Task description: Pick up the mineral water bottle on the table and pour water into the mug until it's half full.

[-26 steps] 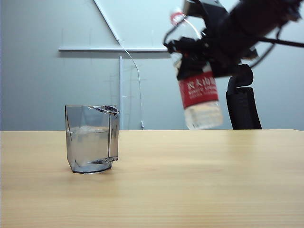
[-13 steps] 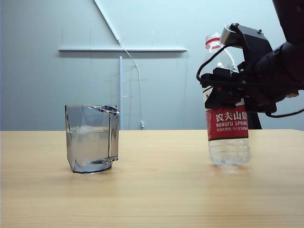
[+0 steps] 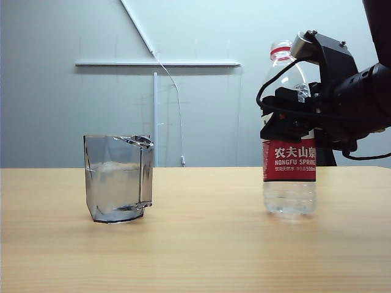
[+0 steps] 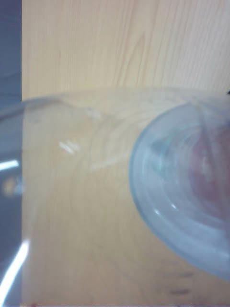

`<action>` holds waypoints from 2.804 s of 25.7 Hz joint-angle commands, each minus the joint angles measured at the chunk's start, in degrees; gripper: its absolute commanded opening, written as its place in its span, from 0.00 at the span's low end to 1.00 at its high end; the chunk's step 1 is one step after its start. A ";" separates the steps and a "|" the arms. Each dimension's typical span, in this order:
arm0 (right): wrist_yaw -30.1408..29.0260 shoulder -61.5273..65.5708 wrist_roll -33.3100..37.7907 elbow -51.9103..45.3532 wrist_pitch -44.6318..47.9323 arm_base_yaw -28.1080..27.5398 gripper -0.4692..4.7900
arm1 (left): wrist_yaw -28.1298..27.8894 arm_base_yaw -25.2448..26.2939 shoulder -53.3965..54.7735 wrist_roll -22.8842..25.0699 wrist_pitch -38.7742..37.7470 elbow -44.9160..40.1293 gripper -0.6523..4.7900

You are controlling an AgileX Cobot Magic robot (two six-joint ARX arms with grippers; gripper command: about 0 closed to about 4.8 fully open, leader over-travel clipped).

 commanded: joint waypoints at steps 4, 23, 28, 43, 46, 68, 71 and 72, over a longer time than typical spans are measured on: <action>-2.97 -0.22 0.39 0.00 -1.01 0.15 0.74 | 0.07 0.00 0.02 -0.17 0.35 0.15 0.12; -4.70 -8.44 1.25 -1.20 -11.96 0.22 1.00 | 0.07 0.02 0.02 -0.17 0.35 0.15 0.12; -4.94 -14.27 1.29 -2.99 -16.65 0.50 1.00 | 0.07 0.52 0.02 -0.17 0.37 0.15 0.12; -6.01 -40.94 3.04 -3.85 -40.46 1.57 1.00 | 0.07 11.93 0.02 -0.17 0.37 0.15 0.12; -6.43 -47.41 4.57 -3.80 -45.48 1.57 1.00 | 0.07 13.88 0.02 -0.17 0.35 0.15 0.12; -2.54 -76.61 5.53 -3.80 -66.55 1.53 0.08 | 0.13 15.58 0.02 -0.17 0.35 0.15 0.12; -2.54 -76.63 5.53 -3.80 -66.75 1.53 0.08 | 0.09 15.61 0.02 -0.17 0.35 0.15 0.12; -2.54 -76.63 5.53 -3.80 -66.84 1.55 0.08 | 0.07 15.58 0.02 -0.17 0.35 0.15 0.12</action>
